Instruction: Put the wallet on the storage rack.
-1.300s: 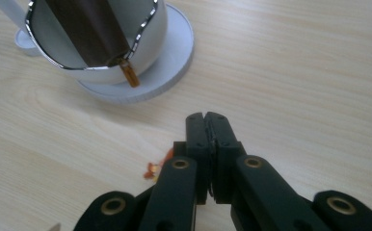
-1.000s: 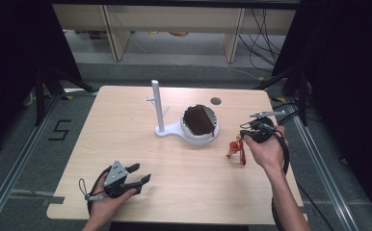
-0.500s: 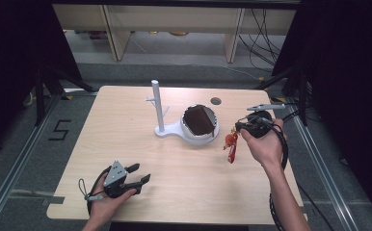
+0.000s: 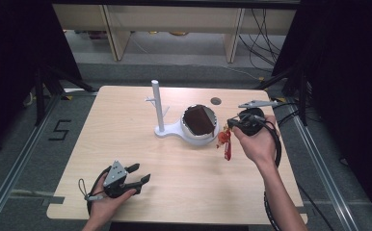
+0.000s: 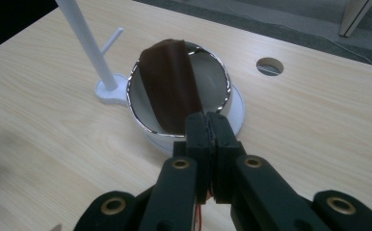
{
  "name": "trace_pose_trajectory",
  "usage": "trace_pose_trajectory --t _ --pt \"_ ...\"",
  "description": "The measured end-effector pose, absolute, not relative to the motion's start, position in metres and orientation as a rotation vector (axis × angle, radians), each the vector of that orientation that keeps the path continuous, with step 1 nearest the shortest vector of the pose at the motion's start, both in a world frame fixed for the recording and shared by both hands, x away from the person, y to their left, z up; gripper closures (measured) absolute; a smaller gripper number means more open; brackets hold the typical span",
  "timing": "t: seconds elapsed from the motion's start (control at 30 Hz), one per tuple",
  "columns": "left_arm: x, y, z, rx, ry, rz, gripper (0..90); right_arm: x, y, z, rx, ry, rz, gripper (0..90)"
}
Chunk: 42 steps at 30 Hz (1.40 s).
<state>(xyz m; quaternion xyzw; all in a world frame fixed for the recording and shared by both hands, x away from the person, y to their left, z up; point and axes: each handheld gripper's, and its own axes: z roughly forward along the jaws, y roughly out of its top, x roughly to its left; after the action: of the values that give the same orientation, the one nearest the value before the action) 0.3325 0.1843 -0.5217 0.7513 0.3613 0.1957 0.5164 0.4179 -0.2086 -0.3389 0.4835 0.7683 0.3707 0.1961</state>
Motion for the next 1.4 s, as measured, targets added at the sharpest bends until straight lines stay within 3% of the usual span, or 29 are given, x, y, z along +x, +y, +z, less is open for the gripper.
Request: trace_pose_trajectory --t 1.4 --pt "0.332 0.184 -0.522 1.808 0.863 0.471 37.9 0.424 -0.137 -0.327 1.182 2.233 1.141 89.7"
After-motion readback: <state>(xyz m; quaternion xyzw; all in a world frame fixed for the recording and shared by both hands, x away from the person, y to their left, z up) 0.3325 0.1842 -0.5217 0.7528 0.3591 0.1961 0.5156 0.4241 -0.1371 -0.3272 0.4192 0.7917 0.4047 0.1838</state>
